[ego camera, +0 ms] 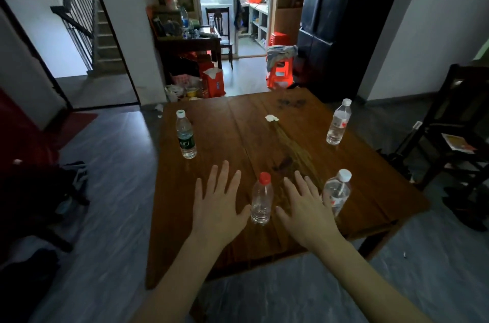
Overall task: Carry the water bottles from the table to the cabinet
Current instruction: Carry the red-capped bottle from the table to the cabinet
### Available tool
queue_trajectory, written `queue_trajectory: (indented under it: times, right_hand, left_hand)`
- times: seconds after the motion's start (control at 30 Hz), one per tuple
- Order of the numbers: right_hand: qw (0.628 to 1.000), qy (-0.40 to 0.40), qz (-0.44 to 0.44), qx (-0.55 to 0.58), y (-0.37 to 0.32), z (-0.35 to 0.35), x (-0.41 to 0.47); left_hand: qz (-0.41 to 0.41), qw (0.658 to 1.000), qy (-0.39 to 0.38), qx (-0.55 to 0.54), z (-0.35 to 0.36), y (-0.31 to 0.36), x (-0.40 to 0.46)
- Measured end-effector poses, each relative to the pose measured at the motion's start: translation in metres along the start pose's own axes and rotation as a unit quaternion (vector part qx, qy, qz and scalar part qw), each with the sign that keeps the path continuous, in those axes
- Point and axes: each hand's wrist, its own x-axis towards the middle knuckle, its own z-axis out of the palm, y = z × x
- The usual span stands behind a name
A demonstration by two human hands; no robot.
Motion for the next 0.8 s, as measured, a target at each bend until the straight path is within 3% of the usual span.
queue_trajectory:
  times: [0.6, 0.8]
  right_hand:
    - [0.993, -0.104, 0.045, 0.008, 0.026, 0.05, 0.076]
    - [0.99, -0.132, 0.055, 0.003, 0.024, 0.062, 0.087]
  left_hand:
    - [0.026, 0.988, -0.151, 0.021, 0.058, -0.005, 0.084]
    - [0.003, 0.964, -0.239, -0.117, 0.09, -0.01, 0.108]
